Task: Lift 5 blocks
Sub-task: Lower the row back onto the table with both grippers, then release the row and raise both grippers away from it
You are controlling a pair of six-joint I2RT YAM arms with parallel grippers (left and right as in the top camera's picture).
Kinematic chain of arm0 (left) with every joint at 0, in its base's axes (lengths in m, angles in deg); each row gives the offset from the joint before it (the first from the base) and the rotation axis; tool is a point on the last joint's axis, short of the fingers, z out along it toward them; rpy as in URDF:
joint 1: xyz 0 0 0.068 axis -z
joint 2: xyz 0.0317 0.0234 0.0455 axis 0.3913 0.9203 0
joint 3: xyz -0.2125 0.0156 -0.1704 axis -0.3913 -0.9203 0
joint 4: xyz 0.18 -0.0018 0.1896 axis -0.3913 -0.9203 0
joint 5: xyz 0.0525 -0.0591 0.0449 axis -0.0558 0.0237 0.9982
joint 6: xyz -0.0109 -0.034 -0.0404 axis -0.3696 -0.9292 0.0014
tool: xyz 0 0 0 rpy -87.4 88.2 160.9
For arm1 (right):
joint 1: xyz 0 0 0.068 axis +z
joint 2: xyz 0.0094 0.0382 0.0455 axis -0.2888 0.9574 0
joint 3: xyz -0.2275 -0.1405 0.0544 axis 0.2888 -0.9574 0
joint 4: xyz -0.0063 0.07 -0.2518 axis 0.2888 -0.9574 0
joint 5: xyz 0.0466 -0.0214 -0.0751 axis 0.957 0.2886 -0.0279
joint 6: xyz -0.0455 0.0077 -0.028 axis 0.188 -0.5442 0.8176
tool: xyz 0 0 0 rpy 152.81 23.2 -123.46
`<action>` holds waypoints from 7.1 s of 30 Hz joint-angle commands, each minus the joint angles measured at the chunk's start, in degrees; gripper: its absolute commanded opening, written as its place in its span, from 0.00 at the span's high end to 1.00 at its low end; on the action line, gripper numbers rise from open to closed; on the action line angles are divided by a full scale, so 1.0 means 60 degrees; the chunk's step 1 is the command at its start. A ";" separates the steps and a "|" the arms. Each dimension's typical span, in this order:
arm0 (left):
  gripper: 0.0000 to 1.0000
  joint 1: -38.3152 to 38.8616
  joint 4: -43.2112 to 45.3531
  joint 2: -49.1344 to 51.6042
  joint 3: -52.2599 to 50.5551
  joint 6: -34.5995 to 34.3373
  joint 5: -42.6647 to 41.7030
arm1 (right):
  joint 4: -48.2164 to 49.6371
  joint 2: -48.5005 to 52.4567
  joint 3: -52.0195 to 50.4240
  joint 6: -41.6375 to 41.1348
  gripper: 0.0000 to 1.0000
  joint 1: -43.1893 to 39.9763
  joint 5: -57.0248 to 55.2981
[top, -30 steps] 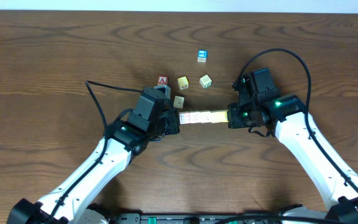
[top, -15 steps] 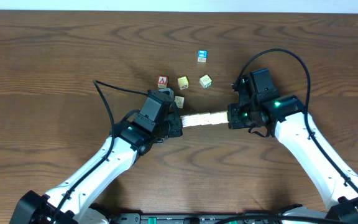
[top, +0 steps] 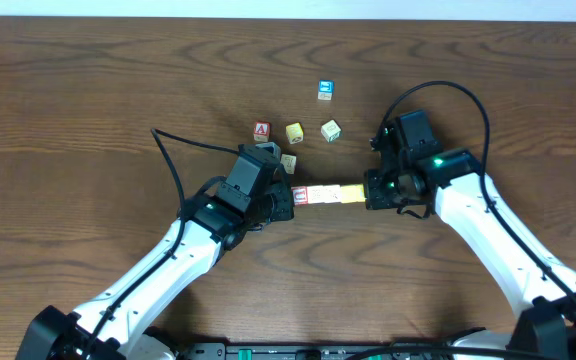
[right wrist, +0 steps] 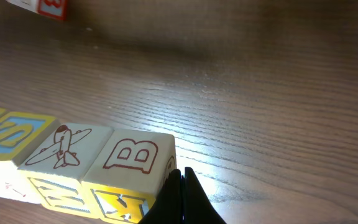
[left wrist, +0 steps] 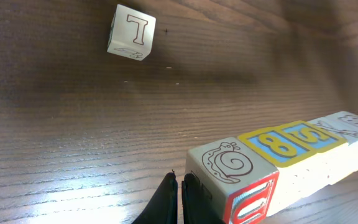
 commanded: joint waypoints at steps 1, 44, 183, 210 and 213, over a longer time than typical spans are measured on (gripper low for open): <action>0.93 0.0390 0.0251 0.0200 0.0452 -0.0047 -0.1151 | 0.0146 0.0120 0.0291 -0.0124 0.99 0.0605 0.1738; 0.93 0.0641 0.0226 0.0805 0.0149 -0.0270 -0.0896 | 0.0157 0.0616 0.0273 -0.0200 0.99 0.0984 0.1501; 0.86 0.0113 -0.0375 0.2994 0.0168 -0.0186 0.2681 | 0.1625 0.2040 -0.1060 -0.0484 0.97 0.0637 -0.2550; 0.30 -0.2794 0.0153 -0.0579 0.2116 0.1545 0.2994 | 0.4783 0.2040 0.1810 0.1169 0.01 -0.0936 -0.4288; 0.29 -0.2794 0.0153 -0.0841 0.2116 0.1545 0.2994 | 0.4543 0.2040 0.1810 0.1169 0.01 -0.0936 -0.4288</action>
